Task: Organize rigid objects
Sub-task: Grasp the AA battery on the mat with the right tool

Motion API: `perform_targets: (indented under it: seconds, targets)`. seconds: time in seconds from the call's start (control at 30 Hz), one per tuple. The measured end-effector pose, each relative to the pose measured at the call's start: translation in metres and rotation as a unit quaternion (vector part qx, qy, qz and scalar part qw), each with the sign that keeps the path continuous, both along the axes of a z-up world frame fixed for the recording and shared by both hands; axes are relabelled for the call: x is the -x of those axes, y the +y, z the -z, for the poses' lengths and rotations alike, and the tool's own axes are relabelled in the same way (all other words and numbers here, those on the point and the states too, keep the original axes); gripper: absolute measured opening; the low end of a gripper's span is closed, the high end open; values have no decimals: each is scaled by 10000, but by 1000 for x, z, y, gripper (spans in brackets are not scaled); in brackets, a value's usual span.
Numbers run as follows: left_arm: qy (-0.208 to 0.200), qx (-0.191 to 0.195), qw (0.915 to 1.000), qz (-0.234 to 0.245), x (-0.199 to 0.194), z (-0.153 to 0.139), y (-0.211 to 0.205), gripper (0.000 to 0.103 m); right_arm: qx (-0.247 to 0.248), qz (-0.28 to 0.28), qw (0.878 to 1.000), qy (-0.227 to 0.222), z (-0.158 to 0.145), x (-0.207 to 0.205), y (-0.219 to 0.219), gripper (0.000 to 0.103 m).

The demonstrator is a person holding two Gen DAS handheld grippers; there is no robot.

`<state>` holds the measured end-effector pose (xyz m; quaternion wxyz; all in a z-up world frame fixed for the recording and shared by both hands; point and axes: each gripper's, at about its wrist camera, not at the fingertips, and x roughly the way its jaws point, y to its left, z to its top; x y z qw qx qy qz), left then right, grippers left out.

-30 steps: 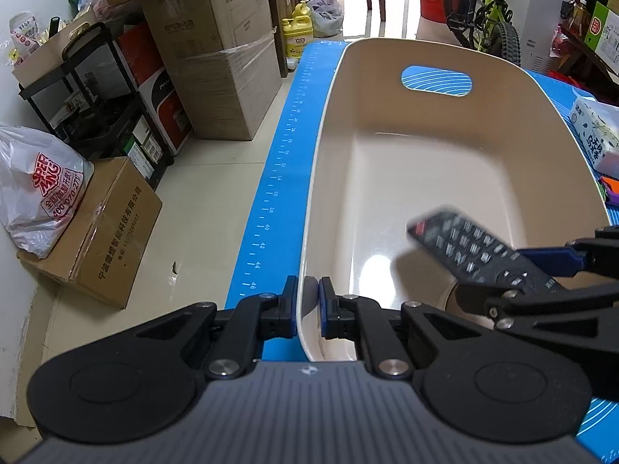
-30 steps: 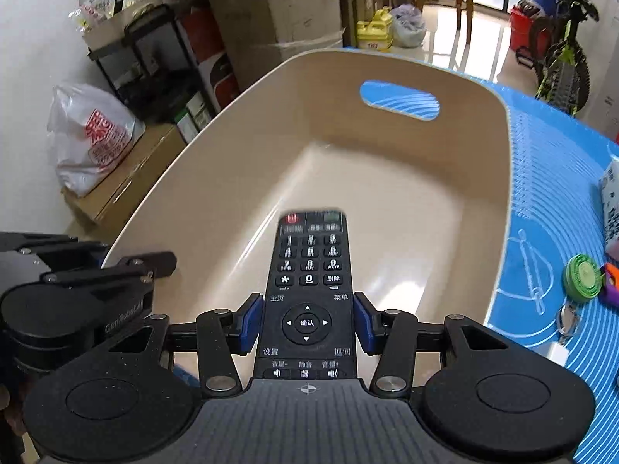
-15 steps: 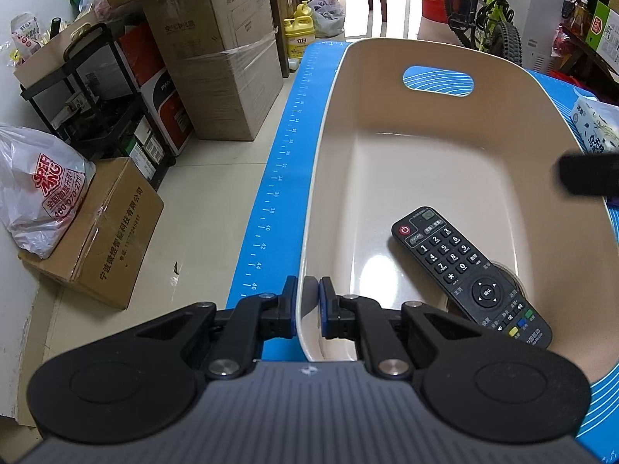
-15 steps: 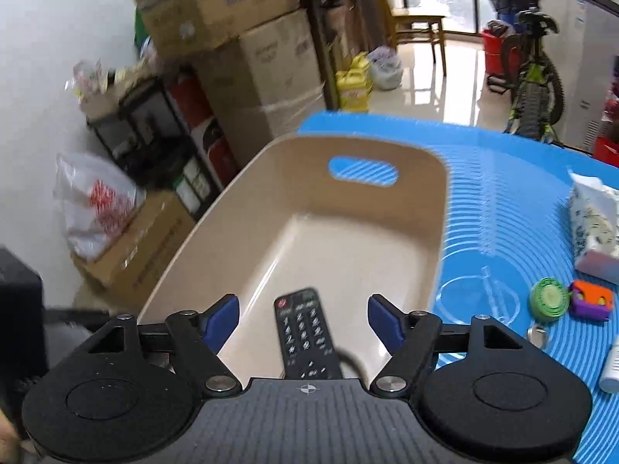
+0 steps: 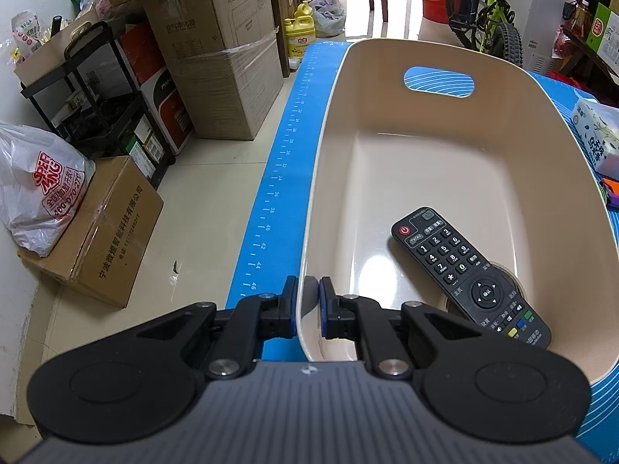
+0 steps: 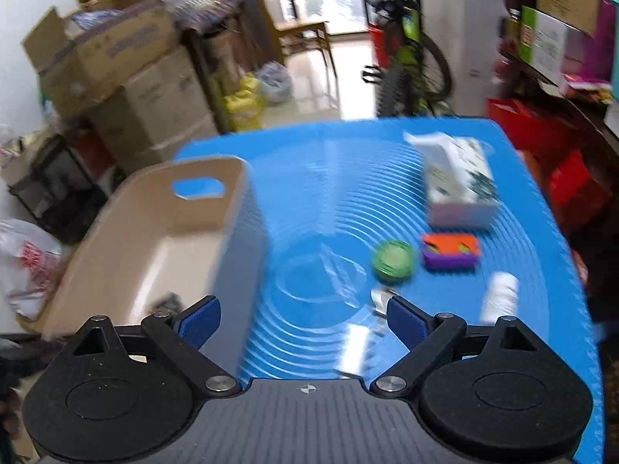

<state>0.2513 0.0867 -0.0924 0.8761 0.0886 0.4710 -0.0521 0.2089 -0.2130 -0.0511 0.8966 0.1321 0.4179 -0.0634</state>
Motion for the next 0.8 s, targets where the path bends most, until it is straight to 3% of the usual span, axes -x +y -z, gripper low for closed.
perform_targets:
  seconds: [0.27, 0.53, 0.8]
  targets:
    - [2, 15, 10000, -17, 1, 0, 0, 12, -235, 312, 9965, 733, 53, 10, -32, 92]
    - [-2, 25, 10000, -17, 0, -1, 3, 12, -222, 330, 9897, 1377, 86, 19, -19, 84]
    - [-8, 17, 10000, -15, 0, -1, 3, 12, -297, 572, 9838, 1673, 110, 30, -4, 78]
